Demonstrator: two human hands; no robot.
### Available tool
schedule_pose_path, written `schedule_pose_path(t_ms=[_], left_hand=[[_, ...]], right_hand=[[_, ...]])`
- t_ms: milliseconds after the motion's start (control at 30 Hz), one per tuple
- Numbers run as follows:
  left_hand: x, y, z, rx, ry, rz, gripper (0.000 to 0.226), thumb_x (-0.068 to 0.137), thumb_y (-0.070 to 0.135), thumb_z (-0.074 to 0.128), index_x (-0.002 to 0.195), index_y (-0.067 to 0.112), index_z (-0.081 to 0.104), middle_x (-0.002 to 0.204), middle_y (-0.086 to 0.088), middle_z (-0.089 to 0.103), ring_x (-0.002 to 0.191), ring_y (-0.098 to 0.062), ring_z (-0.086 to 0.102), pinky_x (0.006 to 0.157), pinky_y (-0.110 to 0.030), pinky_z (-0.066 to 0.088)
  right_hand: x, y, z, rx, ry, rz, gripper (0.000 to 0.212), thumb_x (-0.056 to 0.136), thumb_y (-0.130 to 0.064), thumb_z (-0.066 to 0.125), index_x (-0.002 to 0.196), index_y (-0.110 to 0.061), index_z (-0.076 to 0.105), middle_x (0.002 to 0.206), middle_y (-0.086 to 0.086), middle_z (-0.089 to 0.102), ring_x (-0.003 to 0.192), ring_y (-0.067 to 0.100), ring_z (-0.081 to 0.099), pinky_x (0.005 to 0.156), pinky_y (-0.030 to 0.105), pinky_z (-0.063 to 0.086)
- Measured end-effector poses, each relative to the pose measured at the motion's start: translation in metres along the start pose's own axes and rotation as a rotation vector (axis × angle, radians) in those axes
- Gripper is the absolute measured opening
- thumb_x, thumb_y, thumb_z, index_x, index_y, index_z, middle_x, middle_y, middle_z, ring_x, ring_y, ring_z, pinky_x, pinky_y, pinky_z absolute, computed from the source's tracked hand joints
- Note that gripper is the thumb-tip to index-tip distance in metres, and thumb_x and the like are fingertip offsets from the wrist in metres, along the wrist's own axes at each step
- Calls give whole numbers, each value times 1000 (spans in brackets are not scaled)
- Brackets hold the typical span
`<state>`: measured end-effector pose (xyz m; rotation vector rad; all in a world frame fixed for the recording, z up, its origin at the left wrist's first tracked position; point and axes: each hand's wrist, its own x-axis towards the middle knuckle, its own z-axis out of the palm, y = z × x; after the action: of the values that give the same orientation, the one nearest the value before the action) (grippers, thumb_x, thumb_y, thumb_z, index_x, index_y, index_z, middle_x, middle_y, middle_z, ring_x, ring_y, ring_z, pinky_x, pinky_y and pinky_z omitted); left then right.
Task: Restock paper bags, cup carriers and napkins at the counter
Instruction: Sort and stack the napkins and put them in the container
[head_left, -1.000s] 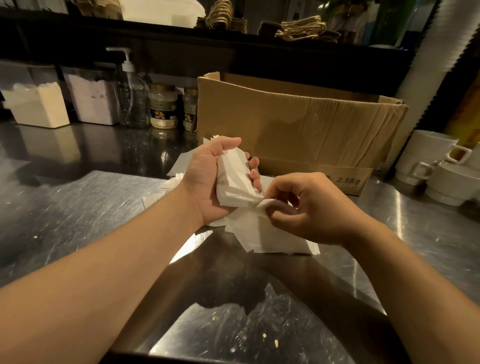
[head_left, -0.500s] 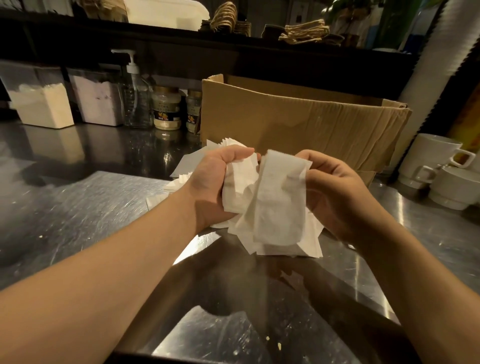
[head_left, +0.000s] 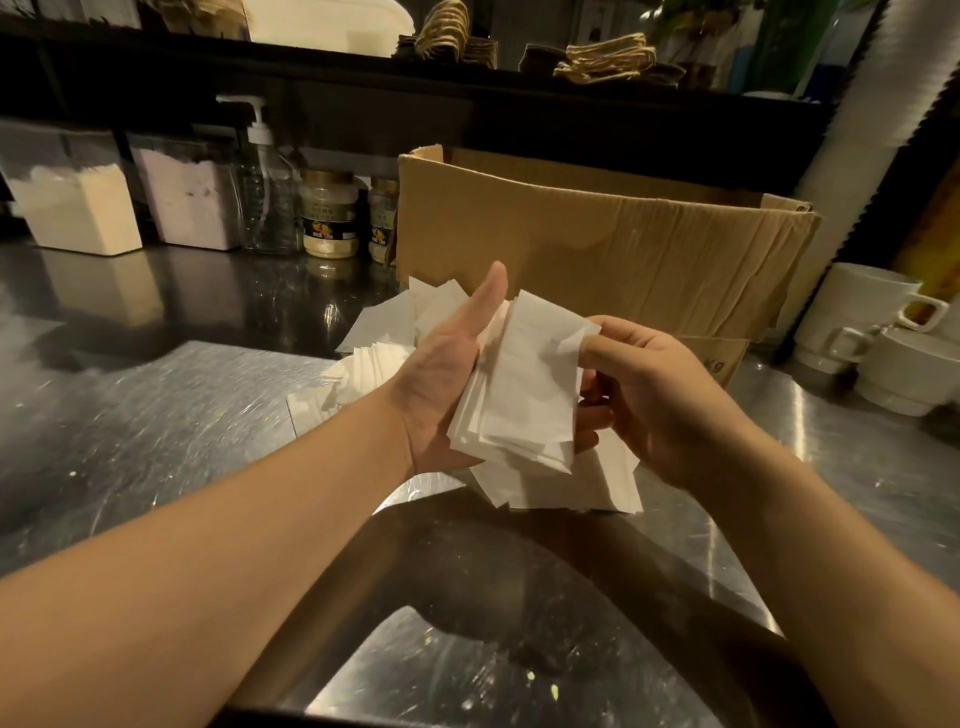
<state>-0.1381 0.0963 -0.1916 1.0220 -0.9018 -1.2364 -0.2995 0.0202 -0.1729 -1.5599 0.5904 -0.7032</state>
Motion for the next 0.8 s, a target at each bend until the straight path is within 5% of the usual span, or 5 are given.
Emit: schedule_pose_path(t_ms=[300, 433, 600, 700, 800], left_hand=[[-6, 3, 4, -178, -133, -116, 48, 75, 39, 61, 115, 11, 60, 80, -12, 72, 69, -25, 71, 68, -35, 61], [-4, 0, 2, -254, -161, -128, 46, 81, 36, 61, 120, 12, 61, 95, -13, 65, 85, -26, 65, 77, -36, 58], [-2, -2, 2, -217, -146, -54, 31, 78, 30, 61, 107, 21, 67, 81, -10, 71, 72, -25, 73, 63, -36, 60], [-1, -3, 3, -218, -158, -55, 29, 78, 27, 60, 105, 21, 67, 81, -10, 71, 76, -25, 71, 66, -37, 61], [-2, -3, 2, -216, -135, -85, 30, 78, 28, 62, 107, 20, 65, 84, -10, 69, 82, -26, 65, 73, -38, 56]], right_hand=[[3, 10, 2, -296, 164, -239, 28, 95, -23, 60, 123, -26, 58, 111, 0, 64, 103, 23, 63, 95, 50, 57], [-3, 16, -3, -636, -157, -453, 98, 72, -60, 81, 152, -48, 25, 146, -15, 39, 131, 3, 44, 93, 22, 54], [-4, 18, 3, -759, -234, -434, 120, 68, -55, 87, 153, -58, 3, 156, -29, 21, 143, 12, 34, 108, 52, 49], [-4, 17, 3, -758, -244, -437, 118, 69, -52, 87, 153, -58, 4, 159, -27, 20, 144, 13, 35, 106, 46, 52], [-4, 18, 2, -745, -253, -439, 116, 69, -54, 84, 153, -58, 5, 158, -30, 19, 138, 3, 37, 98, 16, 51]])
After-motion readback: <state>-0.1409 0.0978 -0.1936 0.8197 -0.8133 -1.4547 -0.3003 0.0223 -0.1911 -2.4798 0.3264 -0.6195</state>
